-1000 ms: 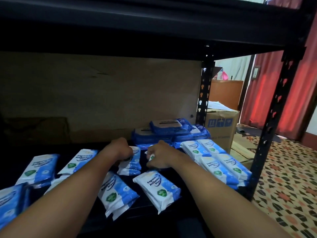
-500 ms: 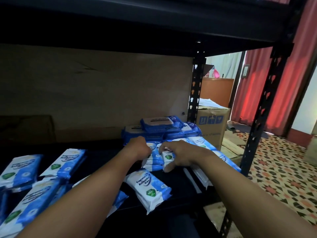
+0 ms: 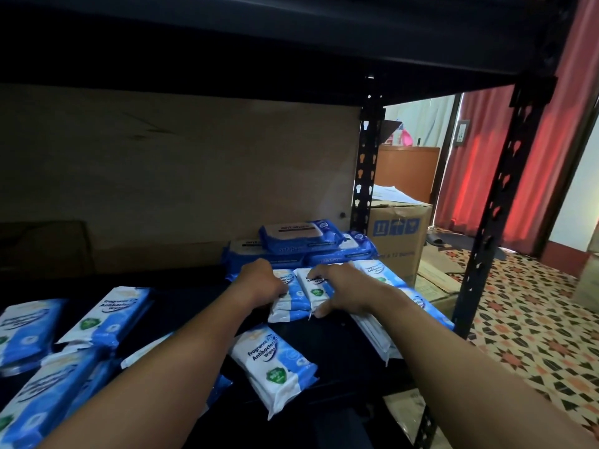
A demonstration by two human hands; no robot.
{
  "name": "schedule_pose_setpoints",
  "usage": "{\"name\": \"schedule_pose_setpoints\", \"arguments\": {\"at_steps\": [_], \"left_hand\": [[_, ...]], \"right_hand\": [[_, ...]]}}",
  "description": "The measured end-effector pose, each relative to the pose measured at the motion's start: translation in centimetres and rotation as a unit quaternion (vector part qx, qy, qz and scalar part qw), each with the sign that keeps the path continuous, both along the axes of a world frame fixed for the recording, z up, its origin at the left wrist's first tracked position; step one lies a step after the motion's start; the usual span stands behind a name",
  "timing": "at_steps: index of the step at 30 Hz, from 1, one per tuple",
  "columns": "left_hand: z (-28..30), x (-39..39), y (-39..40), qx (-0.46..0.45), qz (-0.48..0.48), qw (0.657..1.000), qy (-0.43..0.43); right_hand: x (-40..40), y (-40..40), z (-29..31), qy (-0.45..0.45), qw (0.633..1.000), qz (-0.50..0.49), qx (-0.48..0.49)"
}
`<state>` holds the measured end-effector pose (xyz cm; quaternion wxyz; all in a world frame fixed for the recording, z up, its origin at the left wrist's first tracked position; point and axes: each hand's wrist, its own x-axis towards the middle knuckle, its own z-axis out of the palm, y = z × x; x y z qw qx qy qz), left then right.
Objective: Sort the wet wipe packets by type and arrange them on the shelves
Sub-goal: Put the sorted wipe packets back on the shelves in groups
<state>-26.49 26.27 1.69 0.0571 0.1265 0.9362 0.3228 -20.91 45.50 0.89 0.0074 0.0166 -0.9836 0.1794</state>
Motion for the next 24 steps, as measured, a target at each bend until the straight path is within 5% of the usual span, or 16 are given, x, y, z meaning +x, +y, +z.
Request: {"name": "schedule_pose_setpoints", "arguments": {"at_steps": [12, 17, 20, 24], "left_hand": [[1.2, 1.6, 1.8, -0.108, -0.026, 0.994, -0.002], [0.6, 1.5, 1.9, -0.078, -0.074, 0.994, -0.022], [0.9, 1.8, 1.9, -0.089, -0.104, 0.99, -0.025], [0.6, 1.8, 2.3, -0.123, -0.115, 0.986, 0.019]], "right_hand": [[-0.2, 0.3, -0.2, -0.082, 0.997, 0.013, 0.005], [0.3, 1.3, 0.8, -0.011, 0.988, -0.014, -0.15], [0.2, 3.2, 0.8, 0.076, 0.98, -0.145, -0.115], [0.2, 6.4, -0.6, 0.034, 0.949, -0.313, -0.029]]}}
